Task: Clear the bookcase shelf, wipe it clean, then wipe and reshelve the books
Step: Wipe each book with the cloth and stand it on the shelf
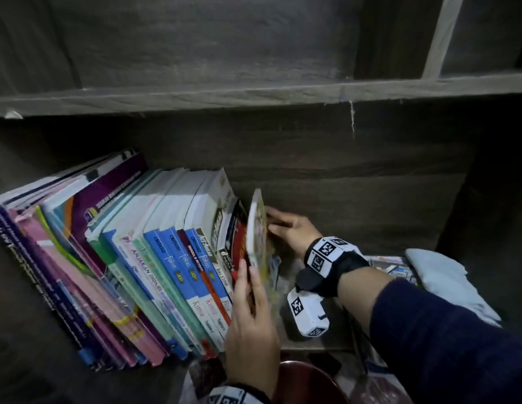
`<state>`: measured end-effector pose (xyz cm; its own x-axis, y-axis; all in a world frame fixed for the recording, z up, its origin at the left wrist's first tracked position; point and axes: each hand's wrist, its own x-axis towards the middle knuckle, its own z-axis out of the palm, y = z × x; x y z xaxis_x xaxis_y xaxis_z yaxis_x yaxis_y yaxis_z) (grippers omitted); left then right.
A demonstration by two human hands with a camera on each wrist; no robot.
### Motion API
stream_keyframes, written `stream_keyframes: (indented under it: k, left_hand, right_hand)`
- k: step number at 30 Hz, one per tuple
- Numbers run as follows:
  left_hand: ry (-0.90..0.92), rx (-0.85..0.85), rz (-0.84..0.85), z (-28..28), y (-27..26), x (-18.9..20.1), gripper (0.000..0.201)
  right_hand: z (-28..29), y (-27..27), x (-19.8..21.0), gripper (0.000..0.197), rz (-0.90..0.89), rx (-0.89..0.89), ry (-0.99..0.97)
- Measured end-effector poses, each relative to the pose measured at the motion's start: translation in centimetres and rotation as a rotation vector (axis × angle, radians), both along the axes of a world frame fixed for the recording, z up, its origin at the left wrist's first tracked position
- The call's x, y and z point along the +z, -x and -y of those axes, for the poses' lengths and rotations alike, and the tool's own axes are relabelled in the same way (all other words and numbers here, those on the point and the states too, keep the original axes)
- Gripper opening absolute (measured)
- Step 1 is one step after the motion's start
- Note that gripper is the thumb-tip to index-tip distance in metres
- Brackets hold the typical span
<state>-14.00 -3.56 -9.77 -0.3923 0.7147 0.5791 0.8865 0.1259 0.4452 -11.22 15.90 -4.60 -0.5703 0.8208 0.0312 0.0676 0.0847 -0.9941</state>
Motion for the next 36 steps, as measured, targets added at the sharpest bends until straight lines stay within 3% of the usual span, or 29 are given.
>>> stream_keyframes:
  k: [4, 7, 11, 16, 19, 24, 26, 27, 29, 32, 34, 36]
  left_hand:
    - [0.104, 0.071, -0.080, -0.3, -0.1, -1.4, 0.112]
    - [0.091, 0.101, -0.144, -0.5, -0.4, -1.5, 0.098]
    - [0.171, 0.185, -0.271, -0.8, -0.8, -2.1, 0.074]
    - [0.248, 0.174, -0.292, -1.0, -0.7, -2.4, 0.062]
    - [0.258, 0.136, -0.213, -0.6, -0.7, -2.0, 0.074]
    - [0.187, -0.088, -0.068, -0.3, -2.4, -1.2, 0.071]
    - [0.289, -0.214, 0.058, -1.0, -4.1, -0.2, 0.067]
    - [0.383, -0.287, 0.129, -1.7, -4.9, 0.1, 0.063]
    - [0.588, -0.463, 0.193, -3.0, -6.4, -0.2, 0.068]
    - [0.732, -0.649, 0.097, -3.6, -8.2, -1.7, 0.085]
    - [0.734, -0.666, 0.096, -3.4, -8.7, -3.0, 0.080]
    - [0.675, -0.644, 0.140, -3.0, -9.0, -3.9, 0.073]
  right_hand:
    - [0.6, -0.3, -2.2, 0.058, 0.229, 0.144, -0.016]
    - [0.9, -1.5, -3.1, 0.066, 0.495, 0.227, -0.037]
    - [1.0, -1.8, -4.4, 0.075, 0.426, 0.273, 0.115]
    - [0.9, -1.0, -4.6, 0.078, 0.410, 0.309, 0.110]
    - [1.7, -2.3, -3.3, 0.070, 0.472, 0.208, -0.035]
    - [2.9, -9.9, 0.7, 0.029, 0.389, -0.132, -0.148]
    - [3.2, -14.8, 2.2, 0.025, 0.424, -0.322, -0.208]
    - [3.2, -17.4, 2.8, 0.022, 0.489, -0.421, -0.251]
    - [2.7, -22.1, 2.9, 0.019, 0.781, -0.561, -0.336]
    - [1.6, -26.0, 0.5, 0.054, 1.170, -0.457, -0.222]
    - [1.7, -26.4, -1.5, 0.063, 1.252, -0.320, -0.127]
    - [1.9, -26.4, -3.0, 0.059, 1.252, -0.316, -0.167]
